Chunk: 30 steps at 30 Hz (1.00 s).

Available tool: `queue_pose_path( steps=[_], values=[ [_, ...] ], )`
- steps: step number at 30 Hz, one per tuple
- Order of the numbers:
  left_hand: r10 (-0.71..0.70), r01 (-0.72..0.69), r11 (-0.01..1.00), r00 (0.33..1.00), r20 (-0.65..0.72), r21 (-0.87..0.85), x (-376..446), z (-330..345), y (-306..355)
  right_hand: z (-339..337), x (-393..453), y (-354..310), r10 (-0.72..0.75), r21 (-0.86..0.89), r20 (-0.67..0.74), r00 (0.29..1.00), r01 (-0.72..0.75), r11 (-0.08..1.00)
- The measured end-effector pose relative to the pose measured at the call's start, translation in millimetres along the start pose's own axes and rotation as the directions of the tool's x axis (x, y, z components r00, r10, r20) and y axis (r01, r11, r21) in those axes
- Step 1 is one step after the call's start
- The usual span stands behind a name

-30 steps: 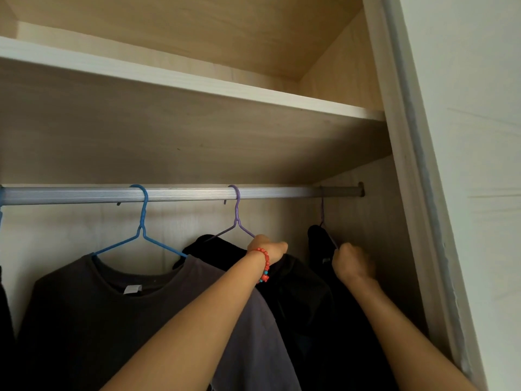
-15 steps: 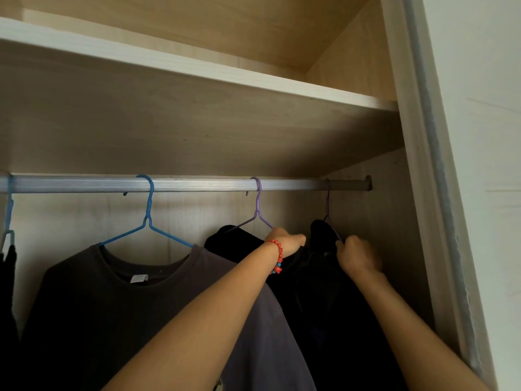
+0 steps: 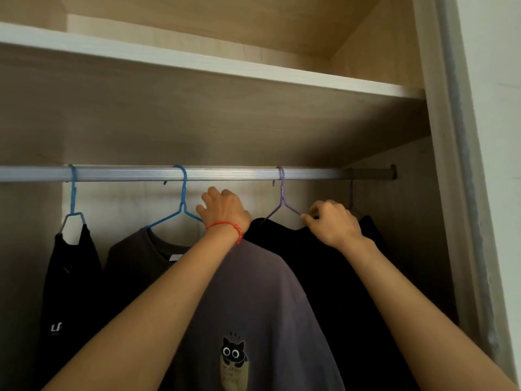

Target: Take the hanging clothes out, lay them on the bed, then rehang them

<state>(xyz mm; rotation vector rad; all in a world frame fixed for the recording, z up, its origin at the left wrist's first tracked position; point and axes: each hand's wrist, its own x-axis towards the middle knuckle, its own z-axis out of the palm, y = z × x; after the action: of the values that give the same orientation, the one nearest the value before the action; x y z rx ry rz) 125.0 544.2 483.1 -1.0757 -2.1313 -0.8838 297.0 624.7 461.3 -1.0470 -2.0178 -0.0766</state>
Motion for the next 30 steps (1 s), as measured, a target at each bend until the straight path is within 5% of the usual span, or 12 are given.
queue_pose_path(
  steps=[6,12,30],
  values=[
    [-0.192,0.209,0.967,0.973,0.129,-0.143,-4,-7,-46,8,5,-7,0.152,0.102,0.176,0.973,-0.172,0.98],
    [-0.195,0.26,0.868,0.962,0.191,-0.423,-7,-7,-62,14,7,-11,0.16,0.181,0.291,0.943,-0.219,0.959],
    [-0.088,0.169,0.85,0.979,0.182,-0.499,-10,5,-52,38,-6,-19,0.21,0.343,0.15,0.966,-0.251,0.905]
  ],
)
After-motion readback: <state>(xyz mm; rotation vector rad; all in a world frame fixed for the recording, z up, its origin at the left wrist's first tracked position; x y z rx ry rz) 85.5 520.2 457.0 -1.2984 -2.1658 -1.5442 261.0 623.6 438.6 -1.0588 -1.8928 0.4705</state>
